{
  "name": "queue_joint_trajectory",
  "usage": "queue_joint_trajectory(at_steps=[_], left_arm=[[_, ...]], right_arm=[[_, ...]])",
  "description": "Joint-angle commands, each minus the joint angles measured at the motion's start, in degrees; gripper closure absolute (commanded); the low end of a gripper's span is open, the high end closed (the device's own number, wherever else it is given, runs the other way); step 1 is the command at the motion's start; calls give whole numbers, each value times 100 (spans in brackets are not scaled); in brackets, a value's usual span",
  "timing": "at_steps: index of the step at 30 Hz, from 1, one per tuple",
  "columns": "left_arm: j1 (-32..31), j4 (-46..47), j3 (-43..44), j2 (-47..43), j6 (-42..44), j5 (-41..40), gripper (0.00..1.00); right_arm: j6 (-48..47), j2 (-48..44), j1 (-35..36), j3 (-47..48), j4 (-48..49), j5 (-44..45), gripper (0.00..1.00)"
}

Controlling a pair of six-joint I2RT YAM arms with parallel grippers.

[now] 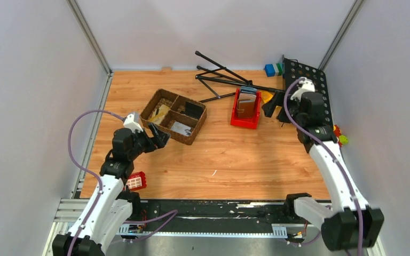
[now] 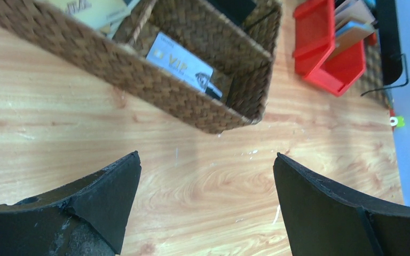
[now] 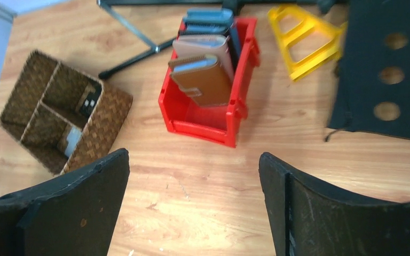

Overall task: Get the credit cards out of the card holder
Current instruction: Pick up the card holder from the storage box.

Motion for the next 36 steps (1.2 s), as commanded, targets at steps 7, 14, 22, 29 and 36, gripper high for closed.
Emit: queue_joint_trajectory(at_steps=[7,14,22,29,36], left_arm=[[-67,1231,-734,-82,327,492,0],[-184,1513,-1212,-432,442,428,0],[-292,1744,-1446,-508,451,351,0],[-324,1746,-1490,-564,436,382,0],[-326,1661,-1490,-670,458,350,0]], right_arm=[[-404,2354,464,1397,-163,-794,18],[-214,3545,584,2298,-249,-452,29],[329,4485,641,2914,-368,438,30],[222,5138,641,3525,-739,563,44],[198,5213,650,3514,-830,282,57]])
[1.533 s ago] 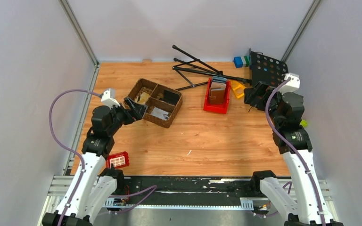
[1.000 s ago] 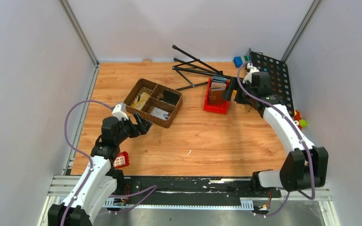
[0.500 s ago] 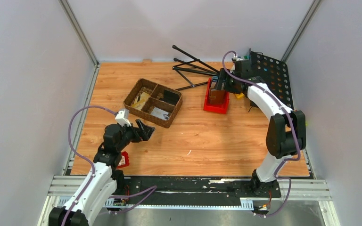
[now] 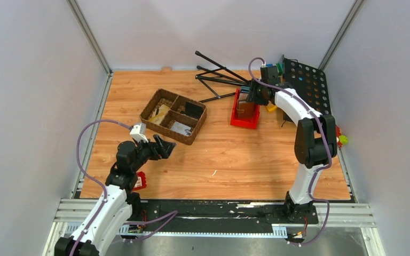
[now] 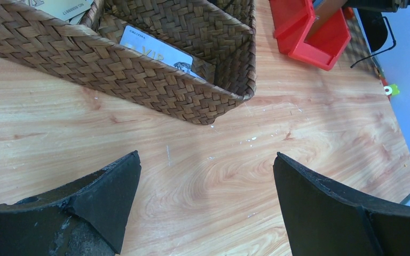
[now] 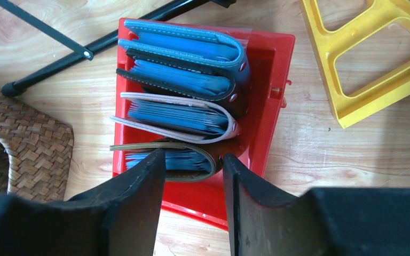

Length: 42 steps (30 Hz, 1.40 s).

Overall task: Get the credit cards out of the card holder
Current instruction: Pick up the card holder from the storage box, then open the card holder at the center of the board.

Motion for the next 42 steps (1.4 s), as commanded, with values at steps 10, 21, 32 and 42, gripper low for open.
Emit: queue_joint_trajectory(at_steps=[10,21,32,42], left_arm=[[-27,80,-29,-287,160,-89,0],[-27,301,-109,-262,122,108,0],[-923,1433,-124,402,243,308,1],[-2093,1143,776,1346,756,26,1]], right_arm=[[-34,-850,27,-479,-45,-600,100],[-272,-2268,24,-864,-54,-1598,100],[-770,-3237,220,-1884,-675,-3169,100],[-893,-3991,493,-3370,366,-4398,100]])
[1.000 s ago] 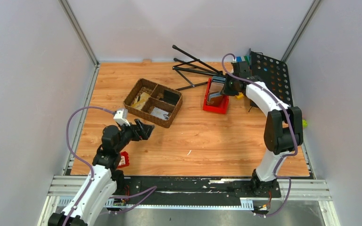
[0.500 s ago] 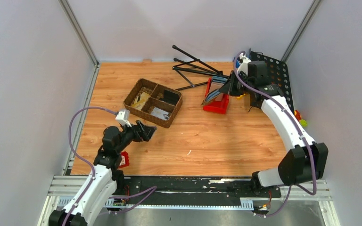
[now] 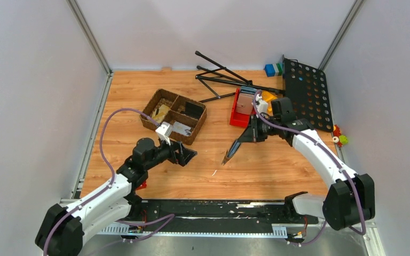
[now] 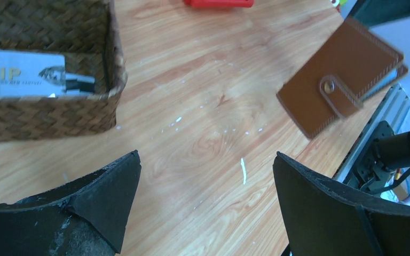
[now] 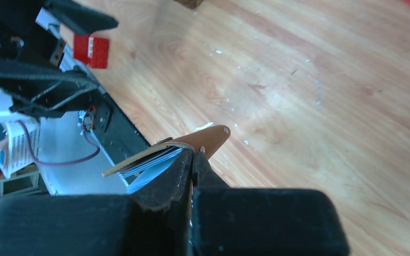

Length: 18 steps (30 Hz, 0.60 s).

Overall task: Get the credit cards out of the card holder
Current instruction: Open the card holder at the center of the board.

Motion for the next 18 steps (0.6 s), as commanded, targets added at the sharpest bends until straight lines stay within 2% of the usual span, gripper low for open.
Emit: queue_joint_trajectory(at_steps=[1,7,14,18], left_arm=[[-123,211,581,351,210,266,1],[-101,261,966,385,-229,561,0],[152,550,1676,1156,-775,1855,8],[152,1566,1543,1479,-1354,2548,11]], right_arm=[[-129,-509,5,-452,1076,-1074,100],[-113,-411,81,-617,1632,-1616,100],[56,-649,315,-703,2318,-2029,100],[87,-793,474,-702,2635,-2165,100]])
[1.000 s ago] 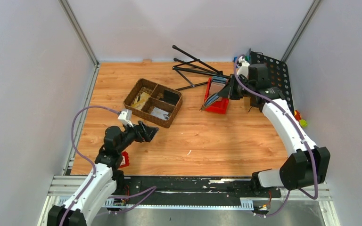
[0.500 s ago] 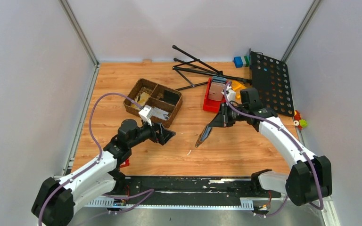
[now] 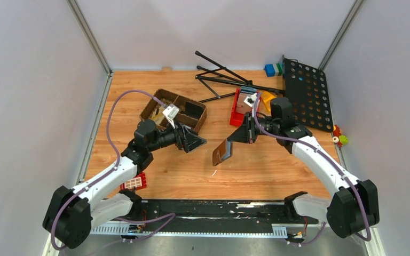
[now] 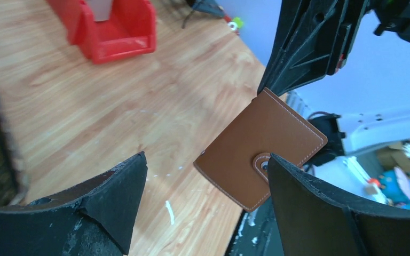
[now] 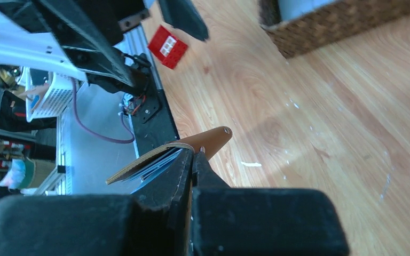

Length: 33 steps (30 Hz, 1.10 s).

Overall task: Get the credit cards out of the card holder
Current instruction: Open the card holder at the center of the board.

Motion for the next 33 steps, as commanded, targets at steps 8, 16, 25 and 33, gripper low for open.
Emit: queue_joint_trajectory(at_steps=[8,16,25,33], left_arm=[[-168,2557,-90,638,-1708,1814,17],[-256,3361,-82,822,-2316,2209,22],[-307,5734,-304,1429,-3949,2494,40],[-308,7165,-324,1927,-4810,2507,97]], right_arm=[[392,-377,402,-25,2097,-1043,100],[431,73,614,603,2233,-1655,100],[273,580,712,1428,2063,-2337,100],[-188,958,702,1956,1144,-1980,85]])
